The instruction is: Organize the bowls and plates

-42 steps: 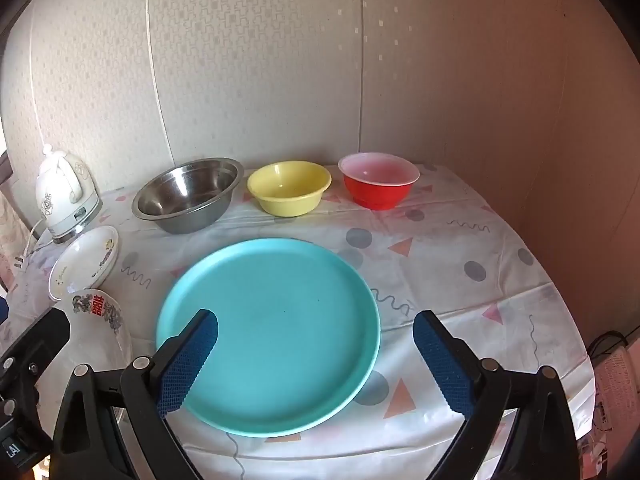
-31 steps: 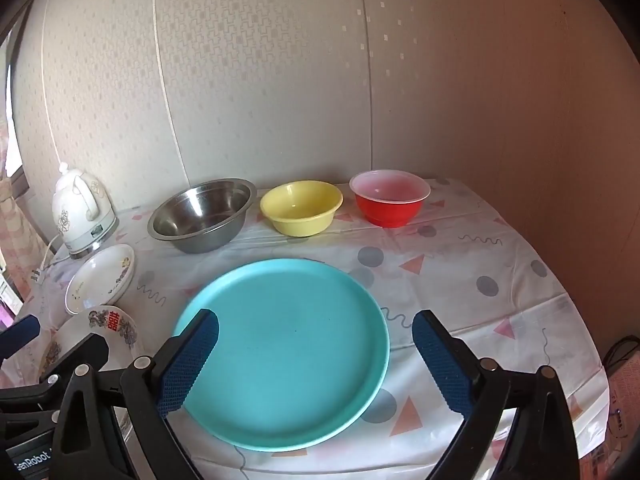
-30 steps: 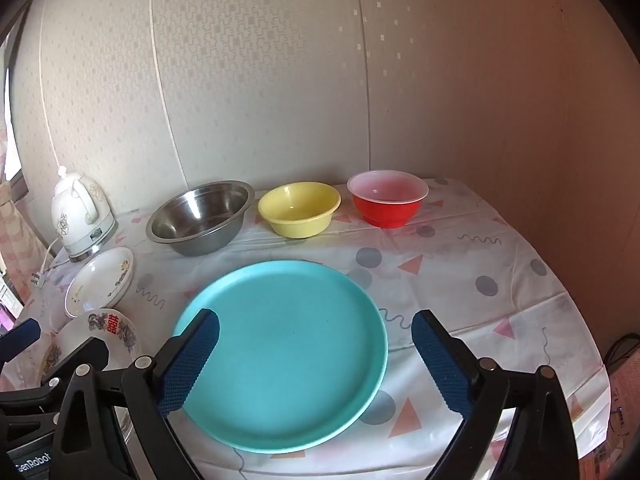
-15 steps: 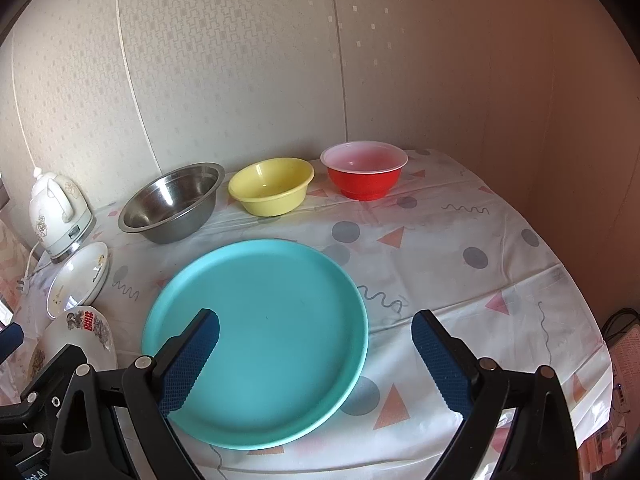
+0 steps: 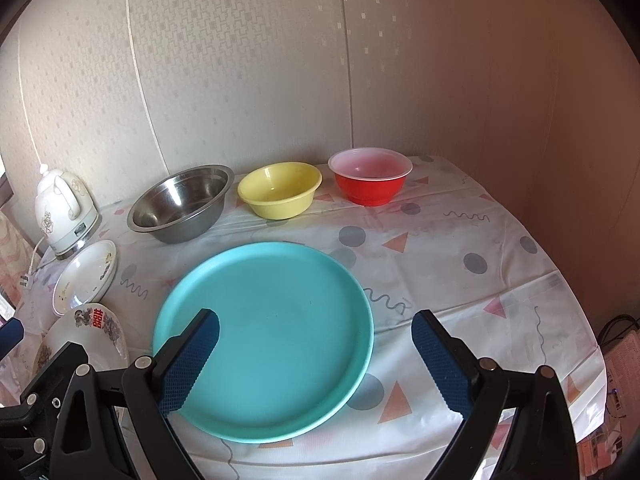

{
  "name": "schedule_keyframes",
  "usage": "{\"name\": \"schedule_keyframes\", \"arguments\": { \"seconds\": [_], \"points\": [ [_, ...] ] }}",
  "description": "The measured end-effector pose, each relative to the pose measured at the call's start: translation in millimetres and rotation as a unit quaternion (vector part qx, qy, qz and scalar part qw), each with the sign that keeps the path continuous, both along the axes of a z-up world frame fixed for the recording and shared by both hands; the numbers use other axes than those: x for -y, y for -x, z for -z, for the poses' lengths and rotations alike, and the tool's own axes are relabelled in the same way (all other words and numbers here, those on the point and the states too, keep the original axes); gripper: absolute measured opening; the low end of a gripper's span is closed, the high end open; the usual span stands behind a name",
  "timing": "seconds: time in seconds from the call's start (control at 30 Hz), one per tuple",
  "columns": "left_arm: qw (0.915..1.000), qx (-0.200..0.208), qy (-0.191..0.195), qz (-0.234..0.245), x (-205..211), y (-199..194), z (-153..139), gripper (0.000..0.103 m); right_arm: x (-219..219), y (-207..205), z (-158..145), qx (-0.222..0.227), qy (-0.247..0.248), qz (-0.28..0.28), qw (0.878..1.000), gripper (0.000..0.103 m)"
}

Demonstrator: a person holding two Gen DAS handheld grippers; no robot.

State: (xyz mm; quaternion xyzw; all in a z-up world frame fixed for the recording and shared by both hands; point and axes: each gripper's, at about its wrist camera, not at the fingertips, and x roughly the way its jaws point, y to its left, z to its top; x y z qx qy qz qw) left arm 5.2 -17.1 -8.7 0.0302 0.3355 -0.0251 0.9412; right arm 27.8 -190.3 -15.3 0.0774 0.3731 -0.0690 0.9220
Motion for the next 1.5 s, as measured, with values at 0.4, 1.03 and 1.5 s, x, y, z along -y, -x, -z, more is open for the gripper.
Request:
{"name": "schedule_keyframes", "arguments": {
  "seconds": [0.4,1.03,1.5],
  "points": [
    [0.9999,0.010,0.002,0.003,-2,6,-5,0.102,-5,4,-8,0.009,0.006,-0.005,1.000,0.099],
    [0.9999,-0.014,-0.005,0.007,4,-1,5,0.102,5,1,2,-0.003,-0.017,-0.002,1.000,0.099],
    [0.9988,-0.046,-0.009,0.011,7,-18,16,0.102,23,-7,18,-0.028,-0.060,0.002,0.998,0.099]
  ]
}}
